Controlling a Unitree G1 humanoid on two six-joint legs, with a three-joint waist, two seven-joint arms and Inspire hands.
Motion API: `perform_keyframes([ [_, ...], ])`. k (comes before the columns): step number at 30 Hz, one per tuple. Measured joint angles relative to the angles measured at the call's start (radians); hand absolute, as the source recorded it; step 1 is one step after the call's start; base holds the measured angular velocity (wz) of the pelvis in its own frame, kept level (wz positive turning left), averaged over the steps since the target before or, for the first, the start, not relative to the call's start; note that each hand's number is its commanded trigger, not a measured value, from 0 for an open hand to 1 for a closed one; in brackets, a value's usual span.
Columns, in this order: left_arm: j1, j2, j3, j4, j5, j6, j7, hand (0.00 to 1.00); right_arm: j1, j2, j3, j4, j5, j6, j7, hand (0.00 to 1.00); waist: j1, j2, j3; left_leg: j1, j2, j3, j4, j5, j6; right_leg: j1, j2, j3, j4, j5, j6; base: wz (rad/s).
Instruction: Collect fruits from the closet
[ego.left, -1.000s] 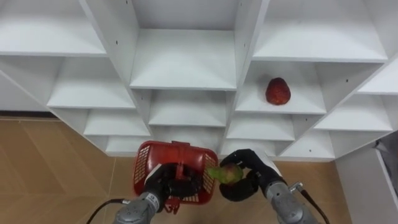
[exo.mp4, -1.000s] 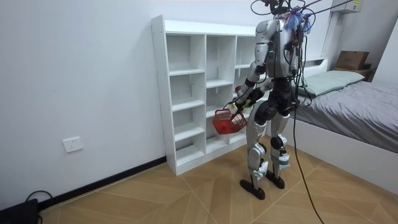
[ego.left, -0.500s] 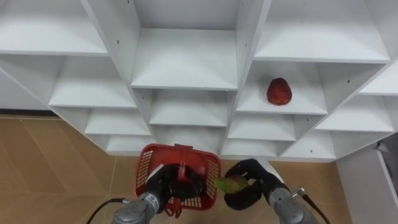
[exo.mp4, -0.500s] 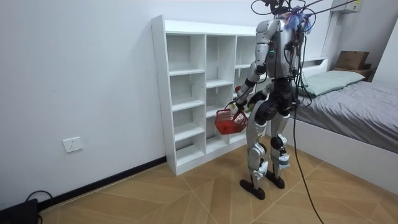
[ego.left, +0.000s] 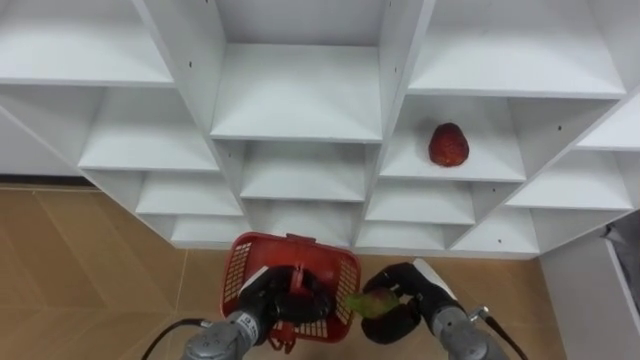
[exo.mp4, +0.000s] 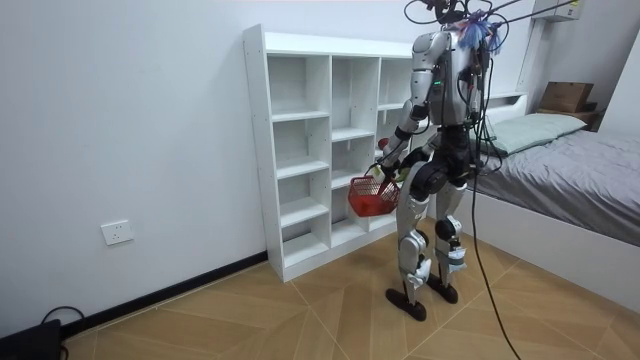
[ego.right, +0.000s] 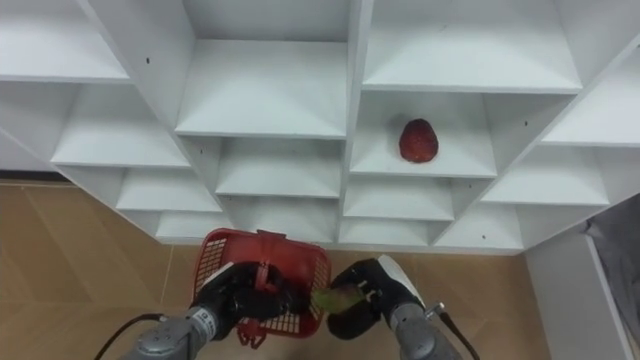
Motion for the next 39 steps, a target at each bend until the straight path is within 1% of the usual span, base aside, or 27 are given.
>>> perform_keyframes([
  [4, 0.000, 0.000, 0.000, 0.000, 0.000, 0.000, 0.000, 1.00, -0.004, 0.003, 0.000, 0.000, 0.000, 0.000, 0.000, 1.00, 0.000, -0.001, 0.0004, 0.000, 0.000, 0.000, 0.000, 0.000, 0.000, 0.000, 0.000, 0.000, 0.000, 0.000, 0.000, 0.00],
  [12, 0.000, -0.001, -0.030, 0.000, -0.001, 0.000, -0.002, 1.00, -0.012, 0.005, 0.002, 0.033, 0.000, 0.000, 0.002, 1.00, 0.001, -0.001, 0.0004, -0.001, -0.001, 0.000, 0.000, 0.000, 0.000, 0.000, -0.001, -0.001, 0.000, 0.000, 0.000, 0.00],
  [17, 0.000, -0.001, -0.047, 0.000, -0.001, 0.000, -0.020, 1.00, -0.015, 0.004, 0.002, 0.033, 0.000, 0.000, 0.010, 1.00, 0.002, -0.001, 0.0004, -0.001, -0.001, 0.000, 0.000, 0.000, 0.000, 0.000, -0.001, -0.001, -0.001, 0.000, 0.000, 0.00],
  [18, 0.000, -0.001, -0.047, 0.000, -0.001, 0.000, -0.020, 1.00, -0.015, 0.004, 0.002, 0.033, 0.000, 0.000, 0.010, 0.87, 0.002, -0.001, 0.0004, -0.001, -0.001, 0.000, 0.000, 0.000, 0.000, 0.000, -0.001, -0.001, -0.001, 0.000, 0.000, 0.00],
  [19, 0.000, -0.001, -0.047, 0.000, -0.001, -0.001, -0.020, 1.00, -0.017, 0.004, 0.002, 0.034, 0.001, 0.000, 0.010, 0.66, 0.002, -0.001, 0.0004, -0.001, -0.001, 0.000, 0.000, 0.000, 0.000, 0.000, -0.001, -0.001, -0.001, 0.000, 0.000, 0.00],
  [20, 0.000, -0.001, -0.047, 0.000, -0.001, -0.001, -0.021, 1.00, -0.018, 0.004, 0.003, 0.034, 0.000, 0.000, 0.010, 0.56, 0.002, 0.000, 0.0005, -0.001, -0.001, 0.000, 0.000, 0.000, 0.000, 0.000, -0.001, -0.001, -0.001, 0.000, 0.000, 0.00],
  [21, 0.000, -0.002, -0.047, 0.000, -0.001, -0.001, -0.021, 1.00, -0.018, 0.004, 0.003, 0.033, 0.001, 0.000, 0.010, 0.51, 0.002, 0.000, 0.0005, -0.001, -0.001, 0.000, 0.000, 0.000, 0.000, 0.000, -0.001, -0.001, -0.001, 0.000, 0.000, 0.00],
  [22, 0.000, -0.002, -0.047, 0.000, -0.001, -0.003, -0.023, 1.00, -0.020, 0.004, 0.003, 0.033, 0.001, 0.000, 0.010, 0.37, 0.002, 0.000, 0.0005, -0.003, -0.001, 0.000, 0.000, 0.000, 0.000, -0.002, -0.001, -0.001, -0.001, 0.000, 0.000, 0.00],
  [23, 0.000, -0.002, -0.047, 0.000, -0.001, -0.005, -0.026, 1.00, -0.021, 0.004, 0.003, 0.033, 0.001, 0.000, 0.010, 0.28, 0.002, 0.000, 0.0005, -0.005, -0.001, 0.000, 0.000, 0.000, 0.000, -0.005, -0.001, -0.001, -0.001, 0.000, 0.000, 0.00],
  [26, 0.000, -0.002, -0.047, -0.004, -0.001, -0.006, -0.039, 1.00, -0.023, 0.004, 0.003, 0.033, 0.001, 0.000, 0.012, 0.26, 0.002, 0.000, 0.0009, -0.017, 0.000, -0.004, 0.002, 0.000, 0.000, -0.016, -0.001, -0.001, 0.001, 0.000, 0.000, 0.00],
  [28, 0.000, -0.002, -0.048, -0.005, -0.001, -0.006, -0.041, 1.00, -0.023, 0.004, 0.003, 0.033, 0.001, 0.000, 0.020, 0.28, 0.002, 0.001, 0.0008, -0.018, 0.000, -0.004, 0.001, 0.000, 0.000, -0.016, -0.001, -0.002, -0.001, 0.000, 0.000, 0.00],
  [31, 0.000, -0.003, -0.050, -0.008, -0.001, -0.006, -0.041, 1.00, -0.024, 0.007, 0.005, 0.031, 0.001, 0.000, 0.021, 0.29, 0.002, 0.002, 0.0017, -0.018, -0.001, -0.005, -0.001, 0.000, 0.000, -0.016, -0.001, -0.003, -0.003, 0.000, 0.000, 0.00],
  [33, 0.000, -0.002, -0.063, -0.008, -0.001, -0.006, -0.042, 1.00, -0.027, 0.006, 0.006, 0.031, 0.001, 0.000, 0.025, 0.28, 0.002, 0.003, 0.0026, -0.018, -0.001, -0.005, -0.001, 0.000, 0.000, -0.016, -0.001, -0.004, -0.003, 0.000, 0.000, 0.00],
  [35, 0.000, -0.001, -0.083, -0.008, -0.001, -0.006, -0.058, 1.00, -0.030, 0.010, 0.006, 0.030, 0.001, 0.000, 0.031, 0.30, 0.000, 0.004, 0.0028, -0.019, -0.001, -0.005, -0.001, 0.000, 0.000, -0.016, -0.001, -0.006, -0.003, 0.000, 0.000, 0.00],
  [39, 0.000, 0.001, -0.107, -0.009, -0.001, -0.005, -0.083, 1.00, -0.033, 0.019, 0.022, 0.030, 0.007, 0.000, 0.031, 0.32, -0.001, 0.004, 0.0027, -0.019, -0.001, -0.006, 0.001, 0.000, 0.000, -0.016, -0.002, -0.006, -0.001, 0.000, 0.000, 0.00],
])
